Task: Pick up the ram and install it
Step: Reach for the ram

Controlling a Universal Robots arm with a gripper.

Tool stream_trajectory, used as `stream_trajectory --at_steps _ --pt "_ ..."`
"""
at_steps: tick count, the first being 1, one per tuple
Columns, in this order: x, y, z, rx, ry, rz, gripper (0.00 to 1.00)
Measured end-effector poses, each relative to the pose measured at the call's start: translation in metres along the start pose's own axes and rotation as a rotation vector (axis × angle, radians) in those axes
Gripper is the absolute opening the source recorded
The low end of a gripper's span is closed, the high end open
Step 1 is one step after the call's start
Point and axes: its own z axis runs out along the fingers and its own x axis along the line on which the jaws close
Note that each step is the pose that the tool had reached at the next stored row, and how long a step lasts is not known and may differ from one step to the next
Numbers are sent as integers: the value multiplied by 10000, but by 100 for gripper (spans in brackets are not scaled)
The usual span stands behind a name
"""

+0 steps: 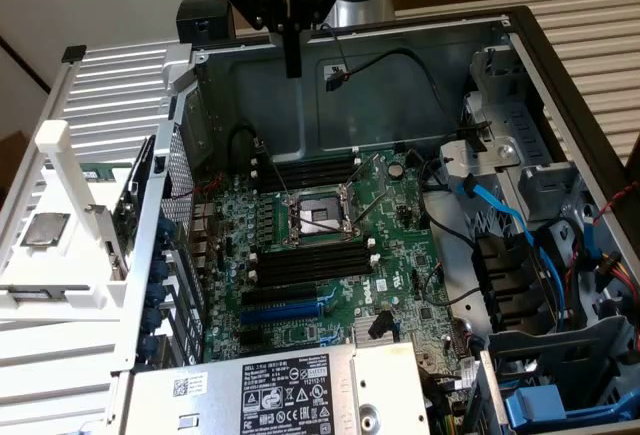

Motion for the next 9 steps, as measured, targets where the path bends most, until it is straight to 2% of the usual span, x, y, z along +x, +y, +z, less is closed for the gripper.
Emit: stream_trajectory --at_steps 6,7,9 --pt "242 -17 -5 -3 -26 0 10" --pt "328 -23 -7 -4 -39 -3 10" --pt "420 -30 -9 -3 -49 -1 10"
